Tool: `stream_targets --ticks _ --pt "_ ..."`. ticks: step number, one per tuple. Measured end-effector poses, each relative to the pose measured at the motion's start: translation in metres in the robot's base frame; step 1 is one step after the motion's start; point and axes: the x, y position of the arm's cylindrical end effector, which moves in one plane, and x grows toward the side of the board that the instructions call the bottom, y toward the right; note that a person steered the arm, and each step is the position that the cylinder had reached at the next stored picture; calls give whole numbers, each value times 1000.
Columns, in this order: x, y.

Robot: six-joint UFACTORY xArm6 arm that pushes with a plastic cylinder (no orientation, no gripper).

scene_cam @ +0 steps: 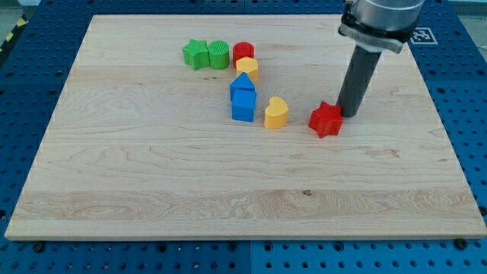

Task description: Push the red star closer to the heart

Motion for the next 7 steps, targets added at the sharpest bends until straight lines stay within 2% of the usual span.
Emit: stream_targets --ticks 1,2,4,5,7 --pt "2 12" --pt "9 63" --pt "55 62" --pt "56 38" --pt "52 28"
